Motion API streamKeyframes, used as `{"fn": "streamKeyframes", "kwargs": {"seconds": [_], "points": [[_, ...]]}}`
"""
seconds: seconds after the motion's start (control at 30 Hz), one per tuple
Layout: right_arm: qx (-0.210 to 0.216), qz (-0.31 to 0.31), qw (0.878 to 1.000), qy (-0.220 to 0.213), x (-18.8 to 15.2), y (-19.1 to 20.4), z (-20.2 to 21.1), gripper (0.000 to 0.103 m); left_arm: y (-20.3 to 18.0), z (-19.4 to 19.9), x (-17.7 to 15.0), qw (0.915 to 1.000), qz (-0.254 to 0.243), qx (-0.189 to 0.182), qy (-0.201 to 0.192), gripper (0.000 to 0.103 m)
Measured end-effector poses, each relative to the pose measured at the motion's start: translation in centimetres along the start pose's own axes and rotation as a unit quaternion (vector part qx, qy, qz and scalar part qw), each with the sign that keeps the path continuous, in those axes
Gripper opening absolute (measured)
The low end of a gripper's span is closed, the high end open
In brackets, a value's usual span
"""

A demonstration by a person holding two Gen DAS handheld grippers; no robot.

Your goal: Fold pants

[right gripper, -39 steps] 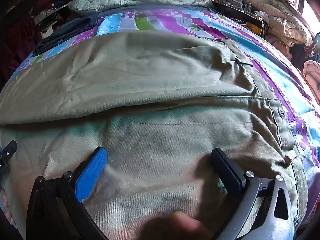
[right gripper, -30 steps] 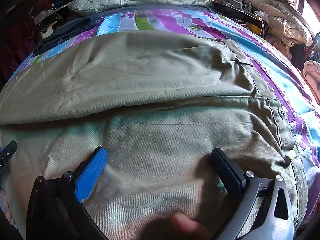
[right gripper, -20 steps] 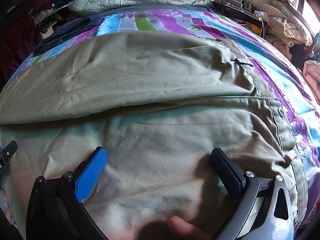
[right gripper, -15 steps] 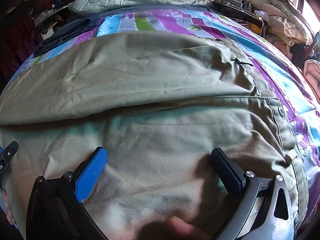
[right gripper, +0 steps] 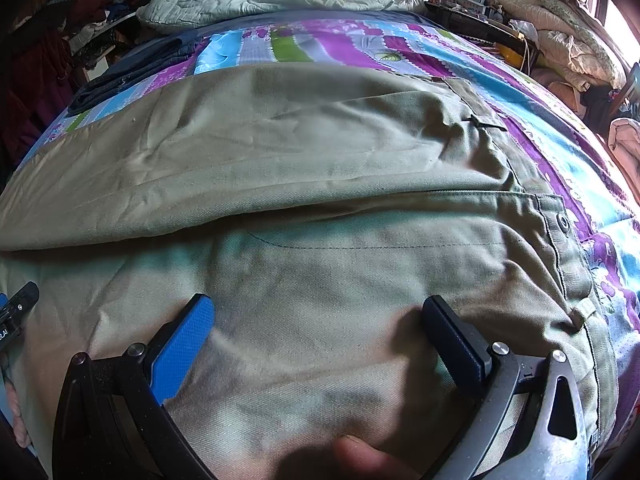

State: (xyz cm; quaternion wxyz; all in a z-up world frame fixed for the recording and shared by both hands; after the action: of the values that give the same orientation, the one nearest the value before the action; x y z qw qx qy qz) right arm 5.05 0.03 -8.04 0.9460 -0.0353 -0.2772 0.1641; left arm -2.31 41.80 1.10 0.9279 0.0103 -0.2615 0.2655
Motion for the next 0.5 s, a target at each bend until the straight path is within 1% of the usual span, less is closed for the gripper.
{"fn": "streamKeyframes", "kwargs": {"seconds": [0.5], "points": [[0.001,-0.001,1.0,-0.001,-0.06,-0.1,-0.12,0.103,-0.35,-0.24,0.22,1.0,0.003,-0.005,0.001,0.103]]}}
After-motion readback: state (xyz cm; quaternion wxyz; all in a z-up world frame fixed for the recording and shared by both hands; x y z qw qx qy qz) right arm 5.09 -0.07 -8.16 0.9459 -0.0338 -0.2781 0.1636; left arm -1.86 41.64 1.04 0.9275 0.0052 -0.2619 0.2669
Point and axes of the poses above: each gripper's, at about its wrist camera, not at the fingertips, and z roughly against the way its jaws point, y to its left, x to its top, the point moved 10 cm from there along -z, roughly the way its jaws point, and after that the axes turned 15 degrees about z, right-handed, at the moved point
